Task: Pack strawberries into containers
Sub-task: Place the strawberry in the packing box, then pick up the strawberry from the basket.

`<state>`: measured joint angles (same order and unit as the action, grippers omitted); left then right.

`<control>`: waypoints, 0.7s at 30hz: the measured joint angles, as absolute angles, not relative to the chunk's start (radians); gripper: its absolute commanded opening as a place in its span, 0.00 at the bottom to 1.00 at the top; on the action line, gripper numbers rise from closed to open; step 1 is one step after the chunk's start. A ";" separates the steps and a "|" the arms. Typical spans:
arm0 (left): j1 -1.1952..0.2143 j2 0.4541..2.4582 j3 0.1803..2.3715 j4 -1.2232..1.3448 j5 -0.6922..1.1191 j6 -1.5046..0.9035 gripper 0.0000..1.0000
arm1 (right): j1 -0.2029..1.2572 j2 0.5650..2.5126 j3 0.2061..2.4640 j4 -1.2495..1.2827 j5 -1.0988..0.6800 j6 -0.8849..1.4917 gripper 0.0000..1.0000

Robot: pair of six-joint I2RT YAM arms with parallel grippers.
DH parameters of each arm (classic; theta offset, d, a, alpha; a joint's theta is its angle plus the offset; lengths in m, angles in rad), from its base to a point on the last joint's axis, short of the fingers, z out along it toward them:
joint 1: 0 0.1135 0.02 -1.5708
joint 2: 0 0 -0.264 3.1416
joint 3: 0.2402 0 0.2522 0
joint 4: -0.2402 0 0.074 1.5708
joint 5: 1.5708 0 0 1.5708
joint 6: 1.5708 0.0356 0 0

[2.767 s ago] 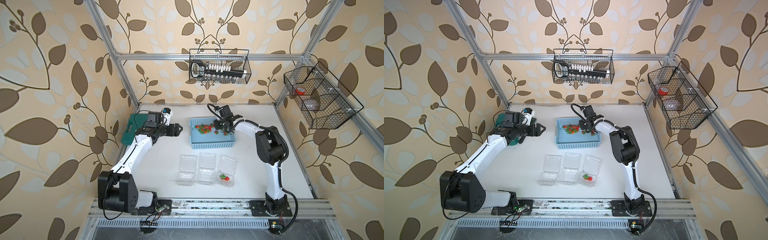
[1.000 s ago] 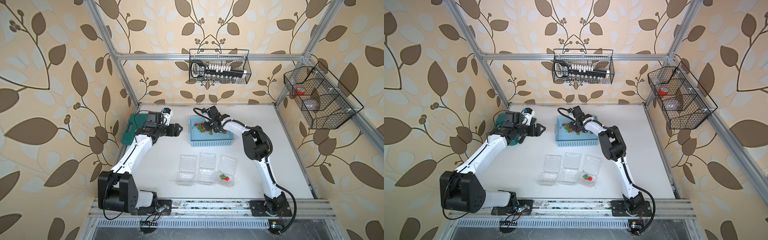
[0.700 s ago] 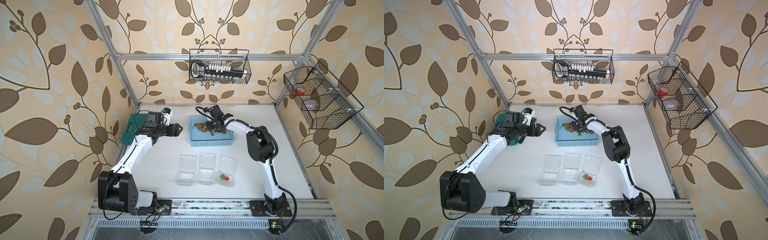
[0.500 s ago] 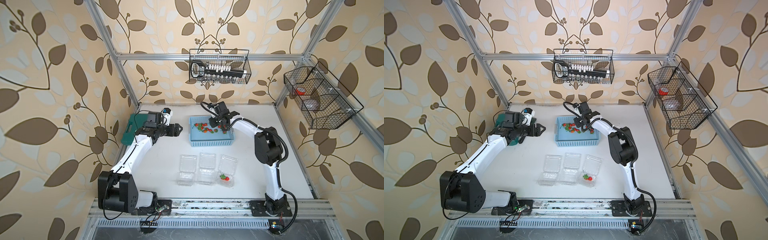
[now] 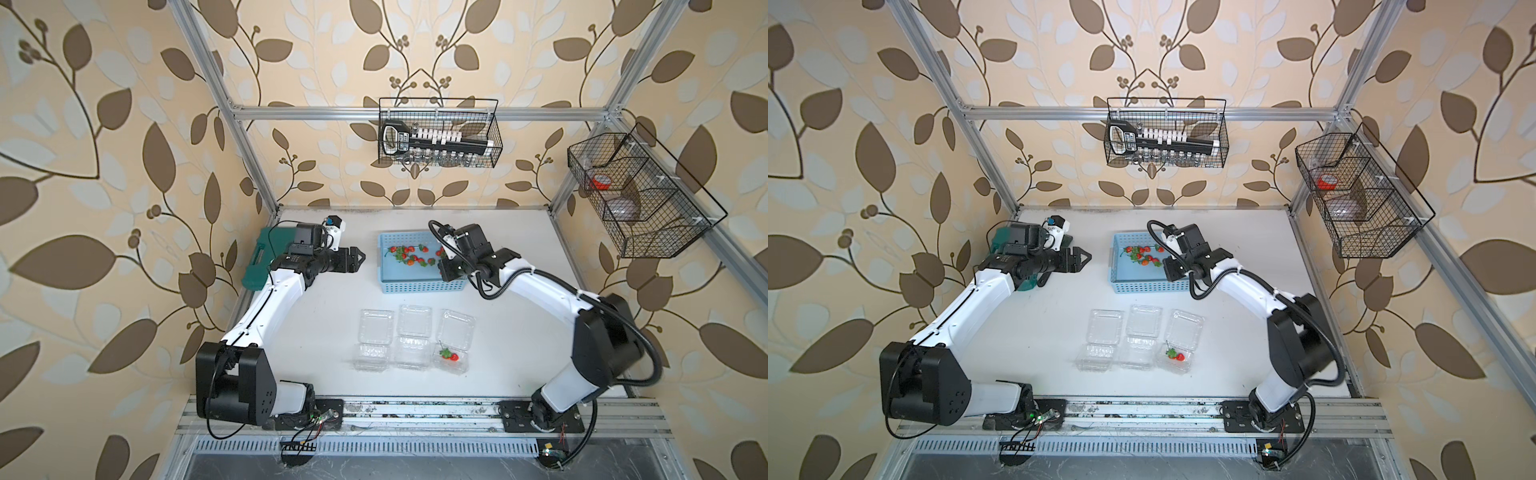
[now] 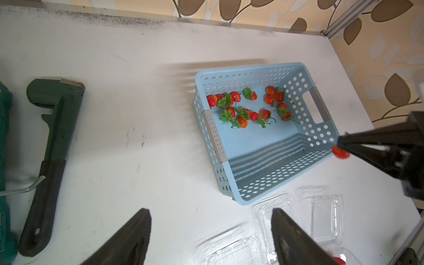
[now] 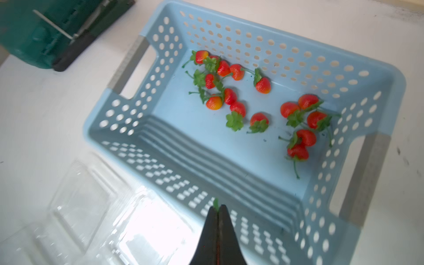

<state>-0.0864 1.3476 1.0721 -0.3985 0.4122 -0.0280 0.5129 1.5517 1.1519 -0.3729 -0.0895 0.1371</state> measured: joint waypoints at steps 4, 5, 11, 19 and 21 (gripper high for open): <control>-0.086 1.348 1.072 -0.398 0.413 -0.028 0.84 | 0.600 1.332 0.968 -0.388 -0.088 0.222 0.00; -0.086 1.348 1.072 -0.399 0.413 -0.028 0.84 | 0.622 1.284 0.912 -0.395 -0.088 0.251 0.00; -0.086 1.348 1.072 -0.399 0.412 -0.028 0.84 | 0.707 1.173 0.723 -0.468 -0.086 0.381 0.00; -0.091 1.348 1.072 -0.399 0.411 -0.028 0.84 | 0.805 1.150 0.621 -0.525 -0.067 0.514 0.00; -0.093 1.348 1.072 -0.399 0.411 -0.028 0.84 | 0.821 1.134 0.598 -0.533 -0.061 0.544 0.00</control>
